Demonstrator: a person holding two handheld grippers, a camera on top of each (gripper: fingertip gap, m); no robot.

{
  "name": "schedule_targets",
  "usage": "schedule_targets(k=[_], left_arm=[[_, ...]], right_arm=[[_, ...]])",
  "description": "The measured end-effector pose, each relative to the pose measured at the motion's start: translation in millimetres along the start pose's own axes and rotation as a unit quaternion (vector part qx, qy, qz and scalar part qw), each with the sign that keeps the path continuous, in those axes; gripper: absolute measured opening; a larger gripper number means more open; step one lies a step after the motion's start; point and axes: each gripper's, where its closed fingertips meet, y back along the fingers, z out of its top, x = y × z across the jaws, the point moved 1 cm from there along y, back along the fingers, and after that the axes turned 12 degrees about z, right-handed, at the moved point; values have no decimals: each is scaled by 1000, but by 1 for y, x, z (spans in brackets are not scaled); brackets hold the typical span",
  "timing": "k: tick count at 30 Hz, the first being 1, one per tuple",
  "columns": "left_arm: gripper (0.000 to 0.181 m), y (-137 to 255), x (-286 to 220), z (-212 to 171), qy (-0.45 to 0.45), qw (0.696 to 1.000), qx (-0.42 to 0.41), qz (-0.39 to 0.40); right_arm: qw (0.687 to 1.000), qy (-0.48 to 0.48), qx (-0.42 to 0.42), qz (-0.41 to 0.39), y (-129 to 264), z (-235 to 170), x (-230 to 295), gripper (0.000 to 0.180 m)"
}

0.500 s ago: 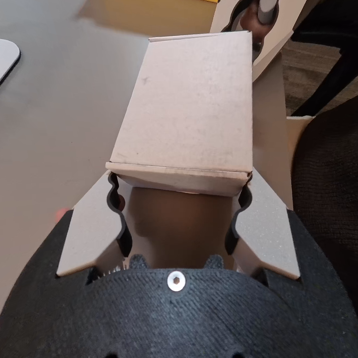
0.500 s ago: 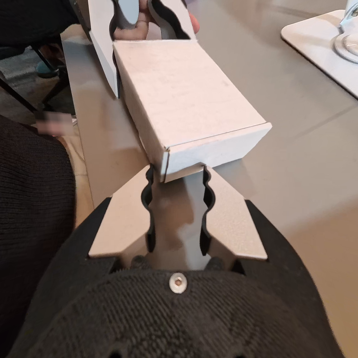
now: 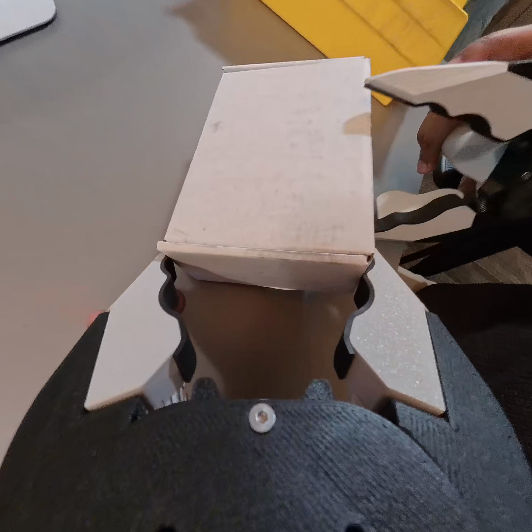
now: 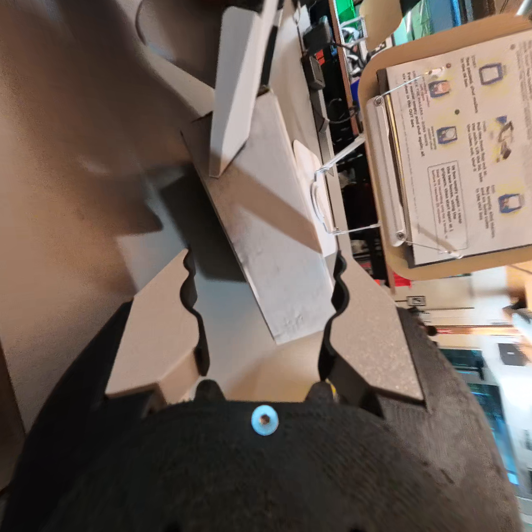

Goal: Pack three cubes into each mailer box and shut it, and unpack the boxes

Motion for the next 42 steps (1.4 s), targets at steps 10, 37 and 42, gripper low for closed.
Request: schedule_targets(k=[10,37,42], left_arm=[[127,9,-32,9,-75,997,-24,18],[103,21,2,-3,-69,987,-39,138],[101,16,3,-7,-70,988,-29,136]], right_arm=[[989,122,67,-42,5,-1,2,63],[936,88,334,-69,110,-288,-142,63],[943,66,324,-25,85,-310,-131,63]])
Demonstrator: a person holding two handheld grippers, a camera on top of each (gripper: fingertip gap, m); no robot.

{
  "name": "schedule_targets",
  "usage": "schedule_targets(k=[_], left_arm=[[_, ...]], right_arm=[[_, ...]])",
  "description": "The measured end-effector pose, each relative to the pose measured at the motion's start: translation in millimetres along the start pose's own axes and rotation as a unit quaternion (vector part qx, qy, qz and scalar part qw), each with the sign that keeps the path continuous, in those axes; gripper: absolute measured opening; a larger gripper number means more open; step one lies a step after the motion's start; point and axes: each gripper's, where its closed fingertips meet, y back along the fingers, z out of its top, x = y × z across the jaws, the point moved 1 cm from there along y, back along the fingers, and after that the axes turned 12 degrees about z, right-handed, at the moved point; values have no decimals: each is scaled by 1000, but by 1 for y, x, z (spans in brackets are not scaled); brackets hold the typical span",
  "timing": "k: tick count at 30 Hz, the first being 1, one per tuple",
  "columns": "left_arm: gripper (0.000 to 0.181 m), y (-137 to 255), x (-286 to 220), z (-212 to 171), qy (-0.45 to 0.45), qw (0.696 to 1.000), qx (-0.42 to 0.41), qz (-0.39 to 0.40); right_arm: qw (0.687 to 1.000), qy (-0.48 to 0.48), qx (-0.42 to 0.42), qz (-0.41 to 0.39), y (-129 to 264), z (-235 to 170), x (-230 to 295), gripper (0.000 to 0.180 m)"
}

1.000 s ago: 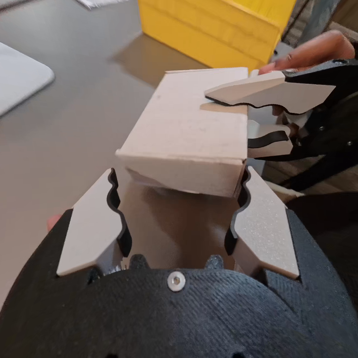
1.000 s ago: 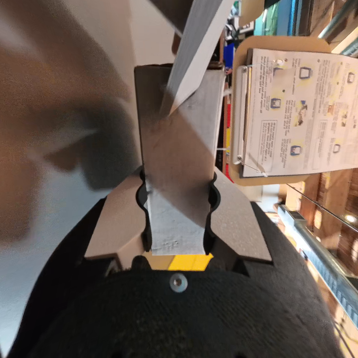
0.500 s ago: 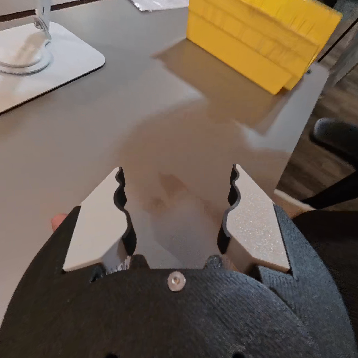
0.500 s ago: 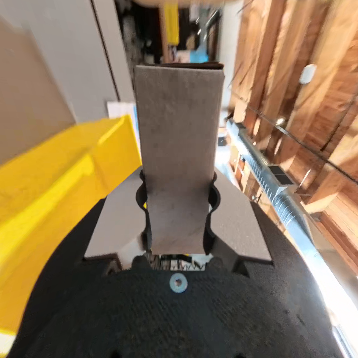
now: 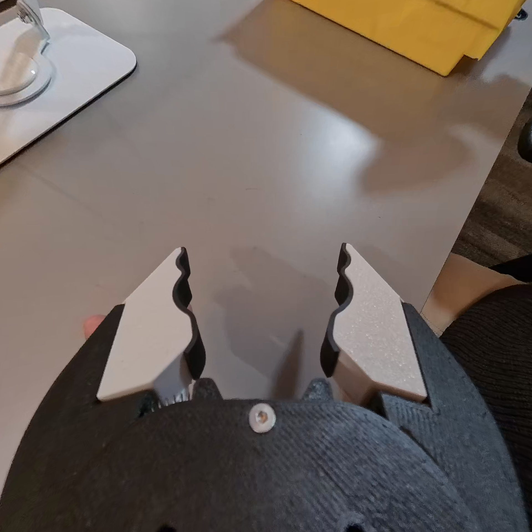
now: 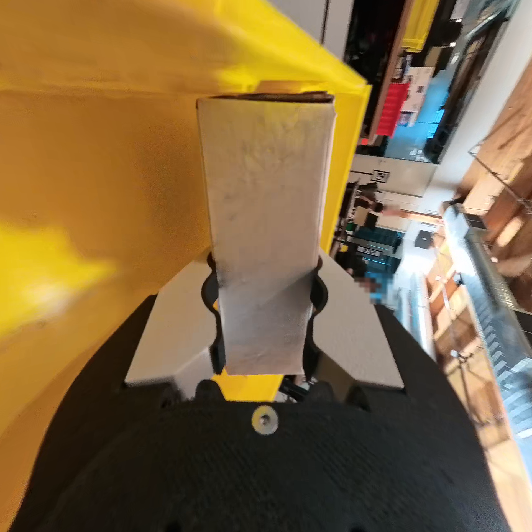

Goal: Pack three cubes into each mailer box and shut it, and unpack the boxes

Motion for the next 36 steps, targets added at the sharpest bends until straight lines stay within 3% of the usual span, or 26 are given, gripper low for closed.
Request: schedule_targets(k=[5,11,15,19,20,23,26,36], left_arm=[[101,-2,2,-4,-5,1000,4,3],[101,-4,2,-6,-8,1000,8,0],[100,-4,2,-7,-8,1000,8,0],[100,-6,-1,-8,-7,1000,8,-5],[99,-7,-2,-9,-8,1000,10,-6],[99,-7,-5,-8,-14,1000,9,-5],[99,-5,-8,-3,-26,1000,0,-1],[97,-7,-9,-5,-28,1000,0,-1]], right_arm=[[998,-44,-13,39,-13,-5,10,64],[991,-88,18,101,3,-25,24,88],[983,-84,56,153,29,-41,42,73],[966,-102,19,235,48,-25,68,28],[961,-110,7,253,48,-19,73,25],[965,-93,10,244,32,-14,75,25],[967,-87,18,240,17,-12,71,11],[969,-103,12,226,-5,3,51,13]])
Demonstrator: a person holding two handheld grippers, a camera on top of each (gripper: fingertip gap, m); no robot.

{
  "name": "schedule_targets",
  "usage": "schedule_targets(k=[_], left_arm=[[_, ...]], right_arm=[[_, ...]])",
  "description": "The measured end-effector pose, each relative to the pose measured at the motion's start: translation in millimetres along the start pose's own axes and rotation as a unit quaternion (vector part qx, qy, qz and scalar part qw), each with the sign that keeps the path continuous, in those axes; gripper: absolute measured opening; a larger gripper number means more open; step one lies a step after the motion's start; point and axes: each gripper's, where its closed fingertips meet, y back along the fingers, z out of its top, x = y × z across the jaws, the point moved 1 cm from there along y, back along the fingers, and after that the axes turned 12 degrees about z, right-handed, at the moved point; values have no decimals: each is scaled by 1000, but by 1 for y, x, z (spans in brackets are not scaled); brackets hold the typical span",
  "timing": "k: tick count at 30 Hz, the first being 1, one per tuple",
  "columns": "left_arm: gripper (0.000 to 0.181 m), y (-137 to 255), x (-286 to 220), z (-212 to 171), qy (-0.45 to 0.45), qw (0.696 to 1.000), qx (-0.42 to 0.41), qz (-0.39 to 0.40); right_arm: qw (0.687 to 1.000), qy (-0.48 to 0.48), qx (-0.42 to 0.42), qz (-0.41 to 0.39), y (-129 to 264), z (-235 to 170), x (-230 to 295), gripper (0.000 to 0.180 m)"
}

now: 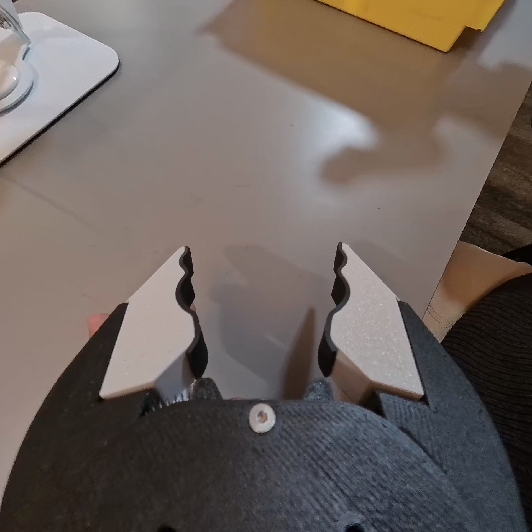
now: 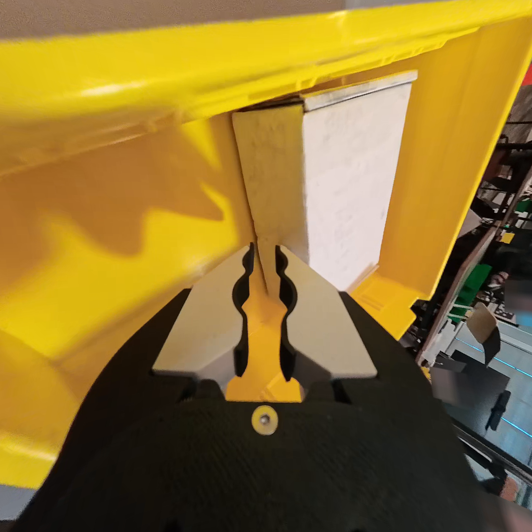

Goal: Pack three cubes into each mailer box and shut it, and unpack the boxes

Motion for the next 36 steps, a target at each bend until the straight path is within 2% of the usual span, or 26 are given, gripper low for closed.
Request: schedule_targets(k=[5,7,9,12,14,16,18,23,25,27,31,36], left_arm=[[96,2,0,2,5,1000,-5,-2],[97,4,1,4,10,1000,-7,-3],[97,7,3,6,18,1000,-11,-5],[100,16,16,13,31,999,-21,5],[101,32,45,23,23,998,-41,51],[103,63,86,34,3,992,-70,102],[113,108,133,37,-29,986,-90,138],[110,224,270,30,-80,961,-96,246],[110,244,315,12,-71,968,-48,236],[116,243,341,-20,-54,981,38,184],[125,211,375,-93,-120,958,210,153],[126,161,389,-133,-167,935,290,120]], right_arm=[[999,-26,14,-21,6,-12,-2,28],[997,-59,-8,-42,24,-17,-6,25],[987,-114,-85,-70,62,-9,-15,26],[948,-190,-244,-80,132,24,-20,38],[914,-207,-349,-10,169,61,-1,60],[882,-197,-414,113,192,100,36,83],[860,-186,-435,191,204,128,65,91],[857,-138,-433,243,199,186,112,94],[851,-118,-440,262,194,214,124,92],[831,-103,-464,289,192,248,133,91],[795,-73,-487,353,187,309,154,90],[786,-45,-479,389,185,340,171,83]])
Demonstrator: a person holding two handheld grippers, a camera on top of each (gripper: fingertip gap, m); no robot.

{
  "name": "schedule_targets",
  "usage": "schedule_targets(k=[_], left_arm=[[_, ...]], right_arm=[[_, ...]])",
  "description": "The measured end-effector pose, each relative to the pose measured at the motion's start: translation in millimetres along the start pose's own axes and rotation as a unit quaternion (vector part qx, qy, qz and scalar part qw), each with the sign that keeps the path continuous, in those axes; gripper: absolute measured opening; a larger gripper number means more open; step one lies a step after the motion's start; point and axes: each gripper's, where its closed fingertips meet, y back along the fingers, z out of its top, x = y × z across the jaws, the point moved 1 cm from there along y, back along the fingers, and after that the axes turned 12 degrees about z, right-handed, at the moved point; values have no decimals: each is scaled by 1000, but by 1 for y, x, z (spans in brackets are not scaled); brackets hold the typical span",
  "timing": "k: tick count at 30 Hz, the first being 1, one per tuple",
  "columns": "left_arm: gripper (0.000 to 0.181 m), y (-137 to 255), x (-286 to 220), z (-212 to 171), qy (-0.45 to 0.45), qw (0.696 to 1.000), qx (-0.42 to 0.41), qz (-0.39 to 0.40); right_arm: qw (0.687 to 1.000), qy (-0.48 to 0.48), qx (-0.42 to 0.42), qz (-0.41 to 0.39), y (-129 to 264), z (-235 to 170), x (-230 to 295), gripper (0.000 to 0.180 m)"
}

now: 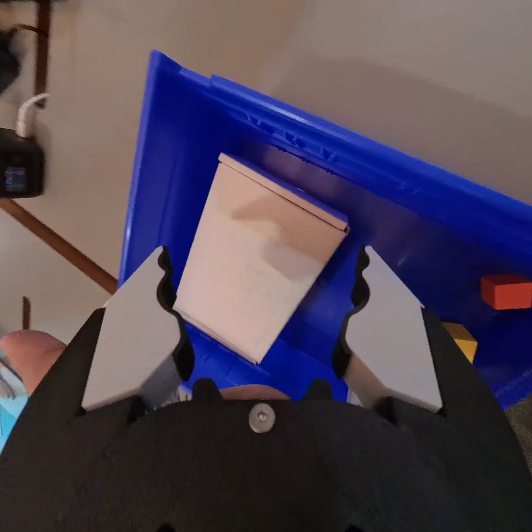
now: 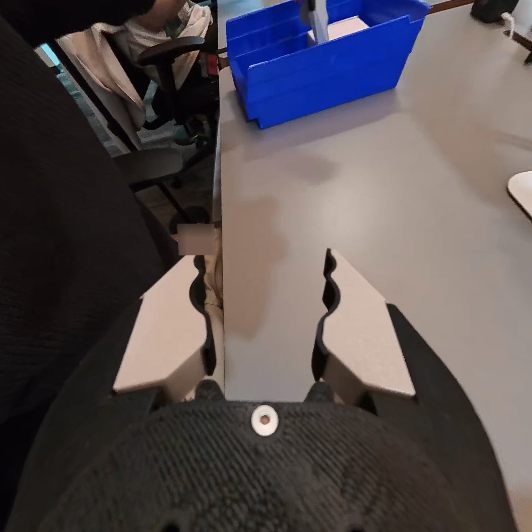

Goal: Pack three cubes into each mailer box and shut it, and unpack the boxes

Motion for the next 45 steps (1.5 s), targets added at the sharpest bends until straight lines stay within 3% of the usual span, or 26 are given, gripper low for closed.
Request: schedule_targets(k=[3,6,9,15,18,20,25,29,33,42,45], left_arm=[[126,-25,-8,-9,-19,998,41,-40],[131,-34,-13,-19,-30,995,70,-69],[137,-41,-2,-20,-30,996,62,-57],[130,-55,0,-21,-65,996,61,-33],[140,-62,0,-28,-100,992,72,-6],[129,-61,6,-27,-110,992,63,6],[128,-34,-18,-25,-53,990,77,-103],[125,-36,-14,-28,-84,991,96,-43],[121,-36,-17,-21,-58,992,93,-59],[146,-52,-24,-36,-36,985,122,-115],[142,-50,-25,-36,-43,985,112,-124]], right_arm=[[1000,-11,1,3,-1,-1,-3,79],[999,-30,-9,10,3,-6,-8,64],[997,-58,-33,24,4,-9,-14,61],[993,-90,-50,60,-8,-13,-28,60],[992,-90,-46,76,-16,-12,-31,60],[992,-86,-43,81,-19,-11,-32,60],[993,-82,-37,78,-17,-13,-32,60],[993,-87,-45,69,-10,-18,-32,58],[992,-88,-52,72,-9,-19,-28,57],[991,-94,-56,77,-9,-24,-22,57],[991,-96,-54,76,-8,-26,-21,56]])
